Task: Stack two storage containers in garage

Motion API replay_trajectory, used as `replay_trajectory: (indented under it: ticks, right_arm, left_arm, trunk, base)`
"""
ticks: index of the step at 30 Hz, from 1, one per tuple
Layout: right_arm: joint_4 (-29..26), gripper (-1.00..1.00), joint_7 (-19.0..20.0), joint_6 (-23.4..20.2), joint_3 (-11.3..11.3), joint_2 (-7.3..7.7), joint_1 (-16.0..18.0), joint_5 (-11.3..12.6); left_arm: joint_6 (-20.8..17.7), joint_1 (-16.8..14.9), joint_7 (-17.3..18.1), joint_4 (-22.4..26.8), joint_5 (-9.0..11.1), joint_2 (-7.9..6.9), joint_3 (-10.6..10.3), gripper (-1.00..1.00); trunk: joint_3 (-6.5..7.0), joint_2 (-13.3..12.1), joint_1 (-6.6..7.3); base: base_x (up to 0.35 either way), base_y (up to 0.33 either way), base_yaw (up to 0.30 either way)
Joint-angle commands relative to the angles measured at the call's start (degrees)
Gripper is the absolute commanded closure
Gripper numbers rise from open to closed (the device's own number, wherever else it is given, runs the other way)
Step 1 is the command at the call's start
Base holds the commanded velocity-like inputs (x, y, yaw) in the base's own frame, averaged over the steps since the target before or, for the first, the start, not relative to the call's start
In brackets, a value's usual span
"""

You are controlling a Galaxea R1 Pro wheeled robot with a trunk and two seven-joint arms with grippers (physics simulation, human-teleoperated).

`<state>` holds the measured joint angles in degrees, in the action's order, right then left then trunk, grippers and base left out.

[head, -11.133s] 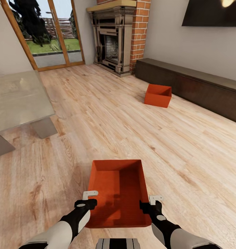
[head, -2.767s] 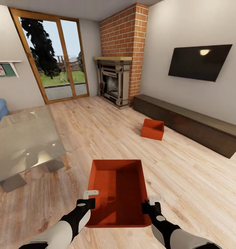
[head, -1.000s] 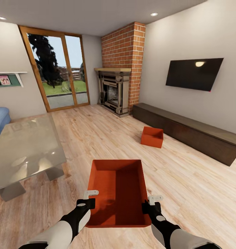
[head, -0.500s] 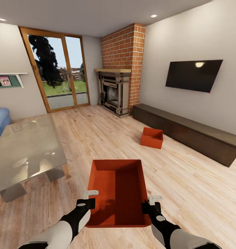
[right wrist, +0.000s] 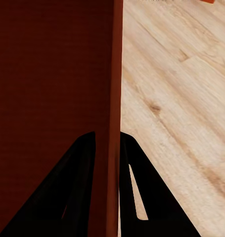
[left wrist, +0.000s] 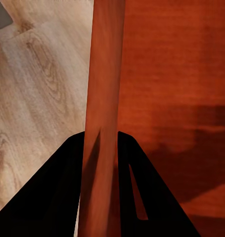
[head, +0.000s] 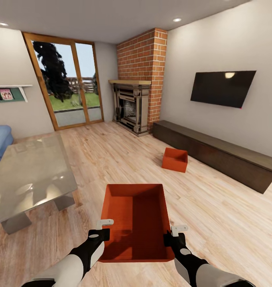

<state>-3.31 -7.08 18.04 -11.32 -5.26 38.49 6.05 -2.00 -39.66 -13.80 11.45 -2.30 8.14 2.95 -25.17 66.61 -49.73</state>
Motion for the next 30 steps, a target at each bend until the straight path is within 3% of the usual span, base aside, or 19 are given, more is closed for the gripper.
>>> replay_trajectory:
  ticks: [1,30]
  right_arm:
    - [-0.1,1.00,-1.0,1.6,3.9,0.00,0.1,1.0]
    - [-0.1,1.00,-1.0,1.6,3.9,-0.01,0.1,0.9]
  left_arm:
    - [-0.3,0.0,-0.5,-0.1,-0.2,-0.01,1.5,1.00]
    - [-0.3,0.0,-0.5,-0.2,-0.2,0.01,1.6,1.00]
  trunk:
    - [0.13,-0.4,0.23]
    - [5.33,-12.0,6.60]
  base:
    - [0.000,0.000,0.000]
    - [0.000,0.000,0.000]
